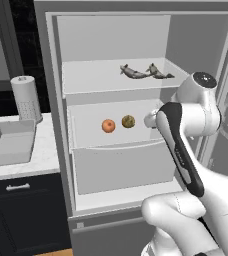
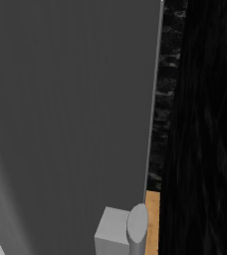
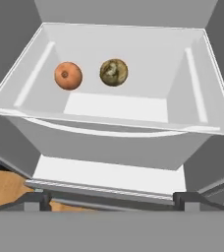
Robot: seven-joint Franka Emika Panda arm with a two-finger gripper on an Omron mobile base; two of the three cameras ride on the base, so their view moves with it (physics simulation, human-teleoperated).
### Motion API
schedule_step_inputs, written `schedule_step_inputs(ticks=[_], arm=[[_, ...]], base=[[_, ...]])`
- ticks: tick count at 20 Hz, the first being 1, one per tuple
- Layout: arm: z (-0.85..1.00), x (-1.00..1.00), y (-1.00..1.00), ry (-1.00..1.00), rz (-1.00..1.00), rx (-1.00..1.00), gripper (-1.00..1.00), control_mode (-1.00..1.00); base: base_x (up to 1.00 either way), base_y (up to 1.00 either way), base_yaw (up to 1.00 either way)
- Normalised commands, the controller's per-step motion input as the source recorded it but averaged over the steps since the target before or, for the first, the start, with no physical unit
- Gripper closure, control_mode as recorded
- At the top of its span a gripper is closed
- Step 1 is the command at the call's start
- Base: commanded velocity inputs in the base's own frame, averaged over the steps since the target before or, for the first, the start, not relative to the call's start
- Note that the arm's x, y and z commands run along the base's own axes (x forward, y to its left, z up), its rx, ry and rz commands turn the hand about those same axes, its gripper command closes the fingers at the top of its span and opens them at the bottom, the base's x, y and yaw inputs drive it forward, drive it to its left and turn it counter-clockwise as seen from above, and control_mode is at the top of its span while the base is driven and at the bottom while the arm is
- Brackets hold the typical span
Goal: Place one onion and one fish in each tupperware on the nearby counter, to pack two identical lunches.
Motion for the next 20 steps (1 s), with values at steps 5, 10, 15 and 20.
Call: schedule_step_inputs(ticks=[5,10,15,20], arm=[[0.18,0.00,0.00,-0.08,0.01,0.00,-1.00,-1.00],[0.47,0.00,0.01,-0.17,0.01,-0.02,-1.00,-1.00],[0.57,0.00,0.04,-0.15,0.03,-0.04,-1.00,-1.00],[0.78,0.00,0.00,-0.02,0.06,-0.06,-1.00,-1.00]], base=[[0.00,0.00,0.00],[0.00,0.00,0.00],[0.00,0.00,0.00],[0.00,0.00,0.00]])
